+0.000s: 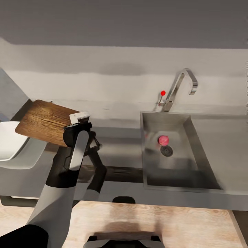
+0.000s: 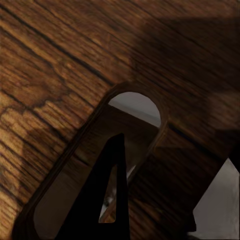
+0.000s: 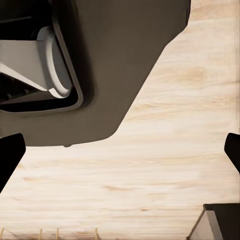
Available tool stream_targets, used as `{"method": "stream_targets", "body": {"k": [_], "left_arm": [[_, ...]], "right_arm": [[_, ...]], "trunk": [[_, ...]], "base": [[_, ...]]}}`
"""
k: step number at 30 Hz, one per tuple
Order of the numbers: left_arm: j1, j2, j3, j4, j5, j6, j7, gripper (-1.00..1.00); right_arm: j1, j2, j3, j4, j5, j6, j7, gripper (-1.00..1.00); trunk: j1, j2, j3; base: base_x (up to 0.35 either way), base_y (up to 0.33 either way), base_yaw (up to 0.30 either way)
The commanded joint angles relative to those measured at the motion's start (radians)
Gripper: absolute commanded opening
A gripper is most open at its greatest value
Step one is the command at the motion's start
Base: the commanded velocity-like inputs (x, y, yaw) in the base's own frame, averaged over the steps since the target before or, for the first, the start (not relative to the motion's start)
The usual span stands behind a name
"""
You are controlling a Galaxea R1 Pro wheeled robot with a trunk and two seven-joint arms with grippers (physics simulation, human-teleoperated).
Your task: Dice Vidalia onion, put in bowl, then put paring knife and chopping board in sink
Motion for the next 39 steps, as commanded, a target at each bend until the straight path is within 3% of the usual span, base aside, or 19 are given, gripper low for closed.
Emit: {"method": "stream_targets", "body": {"k": [1,5,14,30,39], "left_arm": [[-0.001,0.000,-0.001,-0.001,0.008,0.003,0.011,-1.00],[-0.001,0.000,-0.001,-0.001,0.010,-0.008,0.011,-1.00],[-0.001,0.000,-0.001,-0.001,0.055,-0.031,0.011,-1.00],[0.007,0.000,-0.001,0.005,0.060,-0.059,0.011,-1.00],[0.012,0.002,-0.002,0.007,0.140,-0.063,0.011,-1.00]], "right_arm": [[-0.001,0.001,0.008,0.001,-0.011,-0.004,0.002,1.00],[-0.001,0.002,0.008,0.002,-0.011,-0.004,0.002,1.00],[-0.001,0.002,0.008,0.003,-0.011,-0.004,0.002,1.00],[-0.001,-0.001,0.008,0.014,-0.011,-0.004,0.002,1.00],[-0.001,-0.002,0.008,0.014,-0.011,-0.004,0.003,1.00]], "trunk": [[0.001,-0.002,-0.001],[0.001,-0.002,-0.001],[0.001,-0.002,-0.002],[0.001,-0.002,-0.009],[0.001,-0.002,-0.009]], "base": [[0.000,-0.213,0.000],[0.000,-0.215,0.000],[0.000,-0.170,0.008],[0.000,-0.007,0.147],[0.000,-0.056,0.001]]}}
